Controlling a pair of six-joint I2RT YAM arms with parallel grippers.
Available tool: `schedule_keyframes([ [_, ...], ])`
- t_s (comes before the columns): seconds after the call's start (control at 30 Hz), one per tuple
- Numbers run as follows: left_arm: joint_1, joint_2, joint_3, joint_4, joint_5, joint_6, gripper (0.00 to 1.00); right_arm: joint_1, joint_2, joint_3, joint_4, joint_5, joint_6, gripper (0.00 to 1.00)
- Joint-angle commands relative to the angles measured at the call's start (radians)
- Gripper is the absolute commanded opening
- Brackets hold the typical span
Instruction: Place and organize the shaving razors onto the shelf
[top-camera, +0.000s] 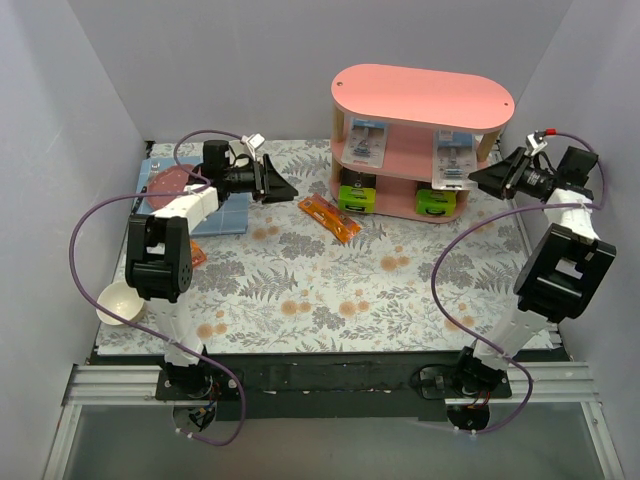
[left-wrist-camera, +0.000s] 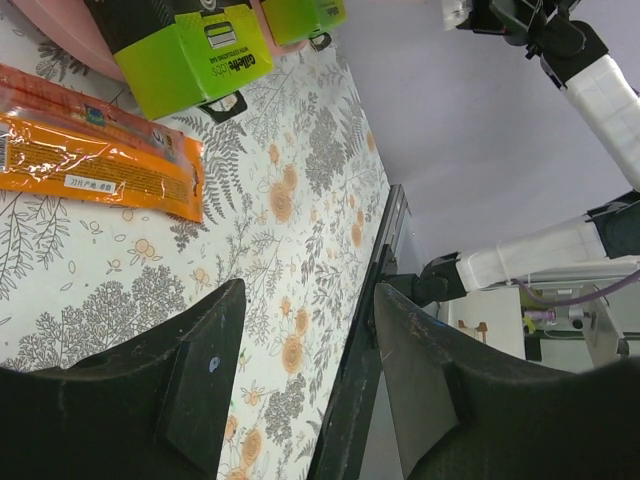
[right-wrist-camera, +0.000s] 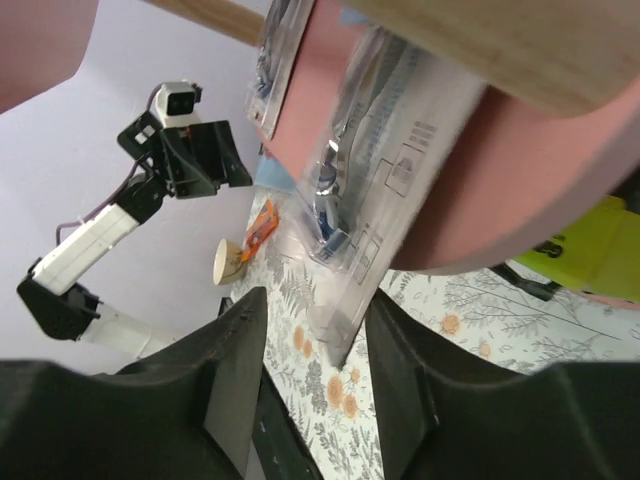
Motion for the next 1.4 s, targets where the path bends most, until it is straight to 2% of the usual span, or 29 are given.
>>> schedule_keyframes([
  [0.0, -0.003, -0.1, -0.013, -0.008, 0.009, 0.026, 0.54, -0.03, -0.006, 0.04, -0.05, 0.037, -0.034, 0.54],
  [0.23, -0.005, -0.107, -0.017, -0.005, 0.013, 0.021, 0.54, -0.04, -0.066, -0.026, -0.077, 0.061, -0.06, 0.57],
  [0.47, -0.005, -0.11, -0.028, 0.004, 0.018, 0.014, 0.54, -0.038, -0.115, -0.108, -0.104, 0.093, -0.082, 0.56],
  [0.7, -0.005, -0.114, -0.042, 0.013, 0.016, 0.012, 0.54, -0.037, -0.118, -0.125, -0.03, 0.07, -0.047, 0.31],
  [0.9, -0.007, -0.114, -0.048, -0.003, 0.013, 0.028, 0.54, -0.037, -0.1, -0.131, 0.036, 0.08, 0.008, 0.21],
  [1.03, -0.007, -0.114, -0.045, -0.029, 0.009, 0.054, 0.54, -0.037, -0.1, -0.163, 0.102, 0.074, 0.062, 0.15],
  [1.37, -0.011, -0.097, 0.007, -0.195, -0.022, 0.199, 0.54, -0.037, -0.104, -0.244, 0.312, 0.059, 0.216, 0.12],
])
